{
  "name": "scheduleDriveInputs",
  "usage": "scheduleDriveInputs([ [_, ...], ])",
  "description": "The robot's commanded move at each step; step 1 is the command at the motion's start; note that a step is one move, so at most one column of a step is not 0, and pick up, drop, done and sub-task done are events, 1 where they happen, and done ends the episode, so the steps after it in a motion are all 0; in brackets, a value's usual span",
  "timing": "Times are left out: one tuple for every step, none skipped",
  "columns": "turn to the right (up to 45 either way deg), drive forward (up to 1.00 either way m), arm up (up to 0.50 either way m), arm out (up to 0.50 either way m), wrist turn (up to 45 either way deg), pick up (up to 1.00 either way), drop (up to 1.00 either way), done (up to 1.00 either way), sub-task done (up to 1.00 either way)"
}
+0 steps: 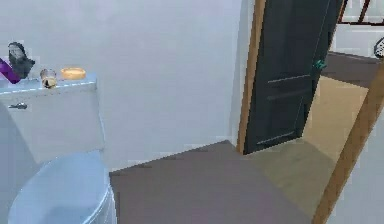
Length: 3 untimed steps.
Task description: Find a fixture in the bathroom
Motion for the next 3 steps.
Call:
scheduleDriveInputs([
  [0.0,0.05,0.00,0.00,0.0,0.00,0.00,0.00,0.00],
  [-39.0,0.00,0.00,0.00,0.0,0.00,0.00,0.00,0.00],
  [0.0,0.00,0.00,0.00,0.0,0.00,0.00,1.00,0.00],
])
